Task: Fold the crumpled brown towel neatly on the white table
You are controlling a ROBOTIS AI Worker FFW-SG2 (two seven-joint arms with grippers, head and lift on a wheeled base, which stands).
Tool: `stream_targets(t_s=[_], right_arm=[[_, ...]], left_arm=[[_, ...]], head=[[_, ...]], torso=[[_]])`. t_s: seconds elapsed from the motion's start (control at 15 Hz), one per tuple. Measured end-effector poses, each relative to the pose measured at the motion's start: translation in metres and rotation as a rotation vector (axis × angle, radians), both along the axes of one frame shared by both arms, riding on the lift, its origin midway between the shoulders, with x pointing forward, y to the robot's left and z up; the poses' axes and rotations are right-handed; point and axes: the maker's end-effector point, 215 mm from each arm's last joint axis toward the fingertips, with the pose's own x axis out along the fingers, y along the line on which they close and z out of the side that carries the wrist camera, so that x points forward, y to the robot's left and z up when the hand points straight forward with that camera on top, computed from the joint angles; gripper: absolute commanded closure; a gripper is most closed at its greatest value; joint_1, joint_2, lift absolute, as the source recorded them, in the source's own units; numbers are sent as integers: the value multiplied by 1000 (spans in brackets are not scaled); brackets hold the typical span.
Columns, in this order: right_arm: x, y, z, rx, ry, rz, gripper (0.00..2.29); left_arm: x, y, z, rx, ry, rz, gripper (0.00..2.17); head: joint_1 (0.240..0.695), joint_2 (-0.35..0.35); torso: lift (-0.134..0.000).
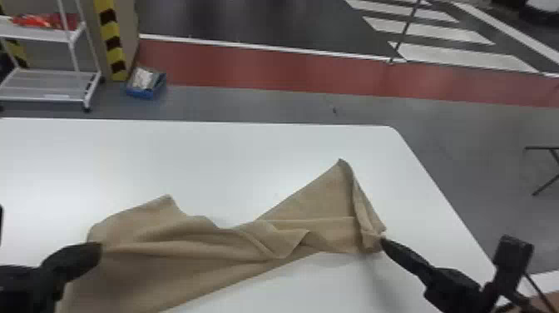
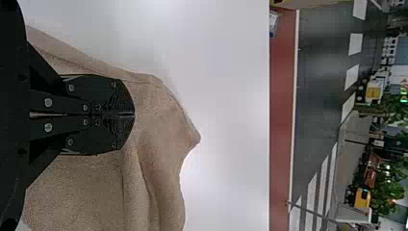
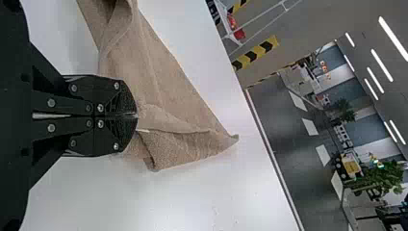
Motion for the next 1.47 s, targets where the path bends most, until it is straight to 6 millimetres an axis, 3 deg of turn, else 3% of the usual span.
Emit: stream_targets(t_s=[0.07, 0.13, 0.2, 0.33, 0.47, 0.8, 0.87, 1.0, 1.13, 1.33, 1.47], right_arm=[[0, 2, -1, 2, 1, 3, 1798], [0, 4, -2, 5, 3, 5, 1798], [-1, 4, -3, 5, 5, 4, 1801], [-4, 3, -5, 4, 12, 2, 1798], [-9, 2, -7, 0, 16, 1, 1798], [-18, -1, -4, -17, 18, -2, 1798], [-19, -2, -2, -21, 17, -3, 1798], [-21, -3, 0, -27, 16, -3, 1798], [-21, -4, 0, -28, 17, -4, 1798], [-21, -4, -1, -26, 15, -5, 1798], [-18, 0, -2, -22, 10, 1, 1801]], left_arm=[[-10, 3, 1, -5, 18, -6, 410], [-17, 8, 6, -5, 23, -6, 117], [-19, 13, 13, -1, 13, 0, 36], [-13, 18, 28, 1, -24, 15, 36], [8, 8, 41, -3, -81, 30, 36], [97, -84, 39, 39, -308, -25, 208], [112, -106, 33, 52, -331, -55, 215], [131, -132, 12, 62, -309, -90, 218], [145, -134, -12, 91, -270, -75, 333], [158, -114, -41, 161, -231, -26, 353], [162, -99, -49, 169, -217, -2, 370]], head=[[695, -208], [695, -204], [695, -197], [695, -185], [695, -190], [695, -277], [695, -314], [695, -339], [695, -344], [695, -315], [695, -296]], torso=[[-124], [-124], [-124], [-124], [-124], [-124], [-124], [-124], [-124], [-124], [-124]])
